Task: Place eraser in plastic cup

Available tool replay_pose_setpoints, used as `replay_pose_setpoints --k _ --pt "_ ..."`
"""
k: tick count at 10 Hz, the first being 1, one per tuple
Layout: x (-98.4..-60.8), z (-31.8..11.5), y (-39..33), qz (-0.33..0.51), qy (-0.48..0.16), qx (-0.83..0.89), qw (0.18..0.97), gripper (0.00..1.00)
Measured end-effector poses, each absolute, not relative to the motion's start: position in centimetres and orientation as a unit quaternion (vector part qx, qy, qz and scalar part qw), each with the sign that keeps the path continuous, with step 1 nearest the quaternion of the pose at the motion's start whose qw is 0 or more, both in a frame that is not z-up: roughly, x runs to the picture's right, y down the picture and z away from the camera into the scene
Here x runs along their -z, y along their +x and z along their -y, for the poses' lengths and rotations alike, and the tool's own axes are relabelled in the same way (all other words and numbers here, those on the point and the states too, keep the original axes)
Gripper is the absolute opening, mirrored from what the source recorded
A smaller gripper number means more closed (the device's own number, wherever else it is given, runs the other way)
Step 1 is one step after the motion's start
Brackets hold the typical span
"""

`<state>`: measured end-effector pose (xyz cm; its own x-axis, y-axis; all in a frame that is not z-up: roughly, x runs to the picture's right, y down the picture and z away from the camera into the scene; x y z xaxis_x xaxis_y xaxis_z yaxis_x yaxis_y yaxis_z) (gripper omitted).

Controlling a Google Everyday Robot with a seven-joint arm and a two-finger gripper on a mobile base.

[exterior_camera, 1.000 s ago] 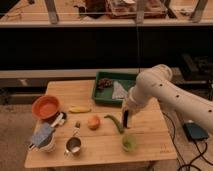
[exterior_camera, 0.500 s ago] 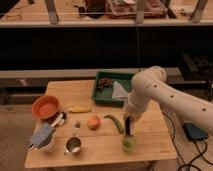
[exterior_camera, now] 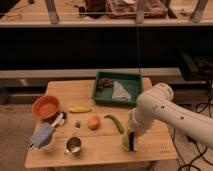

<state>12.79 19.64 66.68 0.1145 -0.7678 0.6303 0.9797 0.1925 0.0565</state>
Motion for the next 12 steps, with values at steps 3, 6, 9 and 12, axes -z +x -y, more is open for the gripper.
replay_pose_setpoints --k 3,6,9,12 --pt "-67.5 -20.7 12.6 0.285 -0.193 0.602 0.721 0.06" --pt "-68.2 -21.5 12.5 0.297 -0.203 0.597 0.717 0.14" --pt "-68.8 -21.8 11.9 0.315 -0.215 0.594 0.708 0.46" --pt "-69.0 -21.6 11.6 0.312 -0.221 0.596 0.706 0.75"
